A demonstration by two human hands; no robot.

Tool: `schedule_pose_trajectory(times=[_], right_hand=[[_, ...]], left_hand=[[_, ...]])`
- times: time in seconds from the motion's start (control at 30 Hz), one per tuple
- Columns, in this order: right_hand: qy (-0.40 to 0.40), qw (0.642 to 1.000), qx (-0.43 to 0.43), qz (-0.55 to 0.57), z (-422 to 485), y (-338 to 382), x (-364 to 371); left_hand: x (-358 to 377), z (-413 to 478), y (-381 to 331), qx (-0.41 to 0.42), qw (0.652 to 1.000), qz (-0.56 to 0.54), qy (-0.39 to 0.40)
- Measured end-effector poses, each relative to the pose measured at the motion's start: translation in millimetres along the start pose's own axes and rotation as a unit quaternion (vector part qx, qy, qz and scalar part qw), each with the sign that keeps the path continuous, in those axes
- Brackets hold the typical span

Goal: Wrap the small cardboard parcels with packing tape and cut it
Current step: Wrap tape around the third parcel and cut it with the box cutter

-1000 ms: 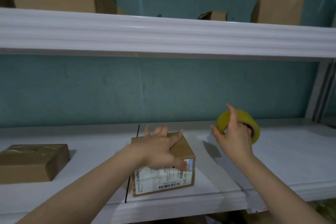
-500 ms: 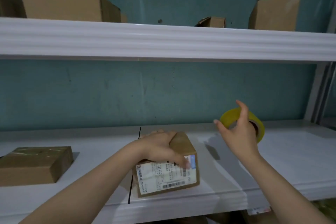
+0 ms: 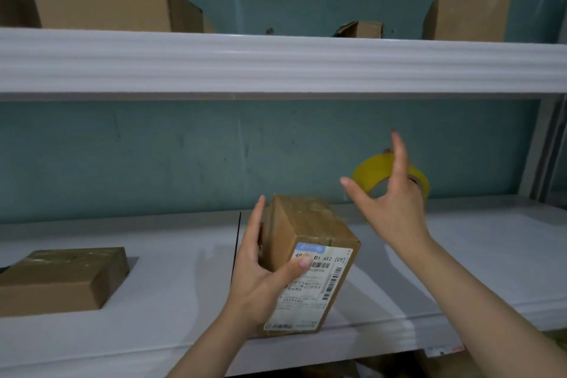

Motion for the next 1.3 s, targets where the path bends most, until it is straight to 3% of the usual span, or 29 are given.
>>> schedule_pose_trajectory(times=[0.1,0.23,0.37,0.43,0.57,0.67,0.8,0.87,0.97,1.07,1.2,1.23,1.3], right_hand=[[0.029,0.997,0.063,-0.015,-8,-22,8],[0.019,0.998,0.021,-0.05,-15,-38,12],[0.01,0.998,0.027,-0.048,-10,-36,14],[0.017,0.997,0.012,-0.07,-11,-36,15],[0.04,0.996,0.021,-0.076,-15,-40,23],[0.047,0.997,0.009,-0.054,-16,-32,32],[0.022,0.998,0.019,-0.05,-11,-30,32],[0.015,0.998,0.034,-0.052,-10,-33,30],[0.028,0.997,0.03,-0.06,-10,-34,28],[0.02,0.999,0.032,-0.032,-10,-33,25],[-0.014,0.999,0.047,0.016,-11,-23,18],[-0.035,0.996,0.069,0.034,-9,-23,17],[-0.065,0.989,0.113,0.066,-4,-25,15]], left_hand=[[-9,-3,6,-0.006,0.999,-0.034,-0.009],[-20,-4,14,-0.009,0.999,-0.023,0.026],[-29,2,11,-0.055,0.99,0.069,0.108],[-37,9,-2,-0.071,0.973,0.169,0.137],[-46,37,-51,0.0,0.851,0.498,0.169],[-20,61,-81,0.065,0.802,0.546,0.234],[19,67,-61,-0.012,0.672,0.616,0.411],[20,71,-53,-0.034,0.649,0.625,0.433],[18,70,-55,-0.066,0.664,0.613,0.423],[17,69,-55,-0.101,0.728,0.578,0.355],[11,71,-56,-0.116,0.703,0.614,0.339],[11,71,-58,-0.106,0.713,0.61,0.329],[11,68,-61,-0.081,0.765,0.573,0.283]])
Point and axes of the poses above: each hand's wrist, its own z-axis towards the middle knuckle, its own x-axis out of the palm, y = z × x, the point moved 3 cm from there along z, towards the middle knuckle
